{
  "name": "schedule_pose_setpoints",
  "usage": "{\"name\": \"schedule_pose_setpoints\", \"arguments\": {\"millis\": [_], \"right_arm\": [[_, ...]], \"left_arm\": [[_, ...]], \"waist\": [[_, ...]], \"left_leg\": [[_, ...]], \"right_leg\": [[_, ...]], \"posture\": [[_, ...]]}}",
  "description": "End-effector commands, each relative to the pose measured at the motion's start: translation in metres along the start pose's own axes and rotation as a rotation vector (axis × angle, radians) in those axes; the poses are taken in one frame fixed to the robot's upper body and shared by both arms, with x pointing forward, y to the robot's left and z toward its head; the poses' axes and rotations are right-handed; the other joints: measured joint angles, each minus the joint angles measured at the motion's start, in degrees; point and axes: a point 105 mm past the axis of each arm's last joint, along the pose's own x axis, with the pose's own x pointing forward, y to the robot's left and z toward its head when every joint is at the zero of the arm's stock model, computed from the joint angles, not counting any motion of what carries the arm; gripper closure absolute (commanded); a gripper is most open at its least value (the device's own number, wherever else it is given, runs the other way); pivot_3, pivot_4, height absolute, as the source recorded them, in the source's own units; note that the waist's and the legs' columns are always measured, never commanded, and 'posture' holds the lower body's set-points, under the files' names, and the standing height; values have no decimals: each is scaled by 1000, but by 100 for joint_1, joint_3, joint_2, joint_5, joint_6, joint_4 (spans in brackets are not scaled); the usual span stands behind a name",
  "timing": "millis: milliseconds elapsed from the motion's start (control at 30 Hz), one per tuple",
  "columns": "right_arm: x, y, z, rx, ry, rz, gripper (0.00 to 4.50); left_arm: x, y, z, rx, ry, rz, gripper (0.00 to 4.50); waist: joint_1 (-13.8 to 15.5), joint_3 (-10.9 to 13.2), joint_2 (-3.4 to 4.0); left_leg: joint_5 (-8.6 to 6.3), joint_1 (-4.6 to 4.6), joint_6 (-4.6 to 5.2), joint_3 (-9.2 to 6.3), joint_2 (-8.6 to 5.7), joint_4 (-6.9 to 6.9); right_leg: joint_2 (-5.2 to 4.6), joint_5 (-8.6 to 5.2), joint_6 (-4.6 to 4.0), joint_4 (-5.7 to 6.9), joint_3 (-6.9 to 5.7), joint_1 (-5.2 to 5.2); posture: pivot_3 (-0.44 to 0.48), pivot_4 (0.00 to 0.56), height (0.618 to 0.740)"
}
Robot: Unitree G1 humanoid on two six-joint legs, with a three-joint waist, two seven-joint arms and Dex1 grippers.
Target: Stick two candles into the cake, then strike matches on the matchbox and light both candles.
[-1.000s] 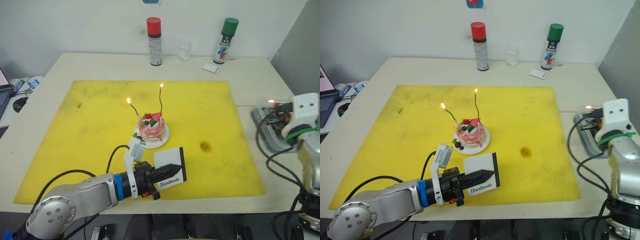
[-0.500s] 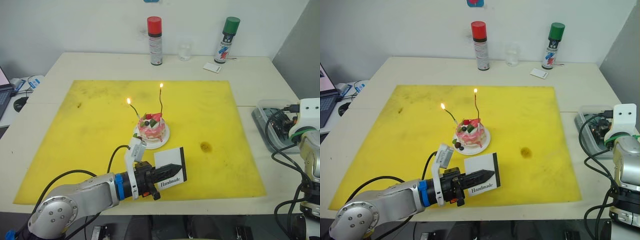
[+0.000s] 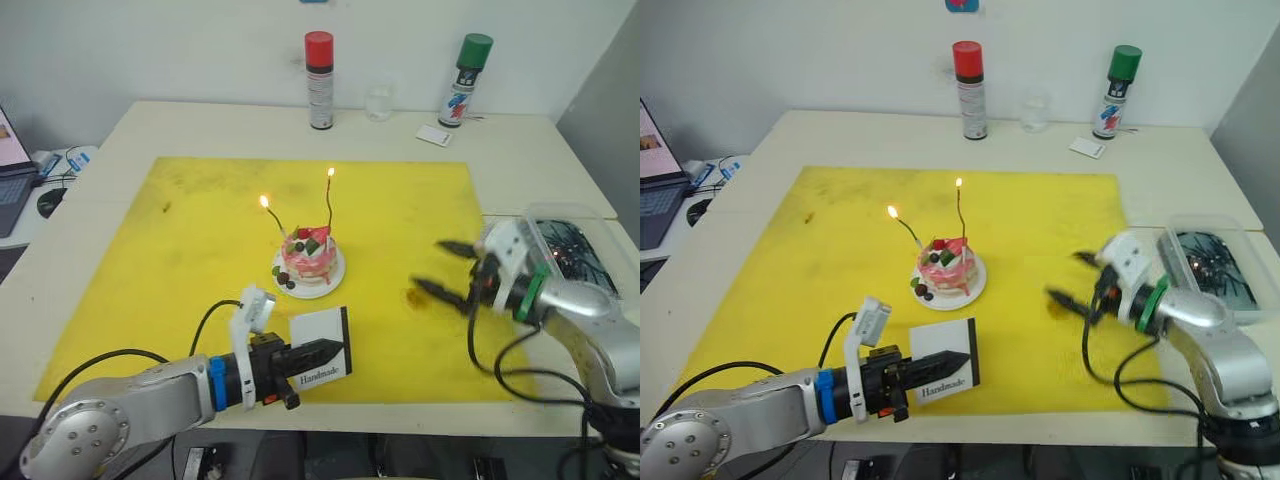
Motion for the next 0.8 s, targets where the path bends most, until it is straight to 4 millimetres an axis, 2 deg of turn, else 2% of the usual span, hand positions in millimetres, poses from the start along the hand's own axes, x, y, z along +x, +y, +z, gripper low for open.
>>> {"name": "schedule_pose_setpoints", "arguments": {"millis": [33, 100, 233, 400, 567, 700, 800], "right_arm": [[1, 49, 10, -148, -12, 325, 24], [6, 56, 13, -176, -24, 387, 24], [20, 50, 26, -214, -71, 375, 24], [27, 44, 35, -190, -102, 338, 24], [26, 51, 29, -189, -88, 344, 24], [26, 55, 27, -185, -84, 328, 24], [27, 56, 28, -182, -88, 316, 24]], "left_arm": [[-12, 3, -1, -78, 0, -18, 4500], [-15, 6, -1, -108, 8, -19, 4500], [-13, 16, 3, -160, 17, -29, 4500], [-4, 26, 7, -228, 37, -48, 4500], [2, 35, 2, -281, 91, -55, 4500], [6, 39, 3, -315, 122, -60, 4500], [7, 53, 4, -326, 140, -10, 4500]], "waist": [[-20, 0, -2], [-48, 0, -5], [-50, 2, -5], [-30, 1, -11], [-30, 0, -12], [-30, 0, -12], [-39, 0, -11]], "left_leg": [[0, 1, 0, -1, 0, 0], [0, 9, 0, 0, 0, 2], [6, 18, -4, 5, -1, 14], [11, 24, -4, 17, -1, 22], [10, 7, -2, 16, -3, 16], [9, 6, -3, 5, -4, 3], [10, 8, -3, -2, -3, 3]], "right_leg": [[-4, -1, 5, -1, 2, 0], [-4, -9, 25, -2, 2, 5], [4, 0, -9, 3, 5, 4], [-4, 4, -5, 0, 13, 3], [-2, 15, 20, 1, 11, 0], [15, 7, 5, 5, -7, -1], [27, 6, 6, 8, -10, -1]], "posture": [[0, 150, 740], [0, 150, 740], [0, 150, 740], [0, 150, 740], [0, 150, 740], [0, 150, 740], [0, 150, 740]]}}
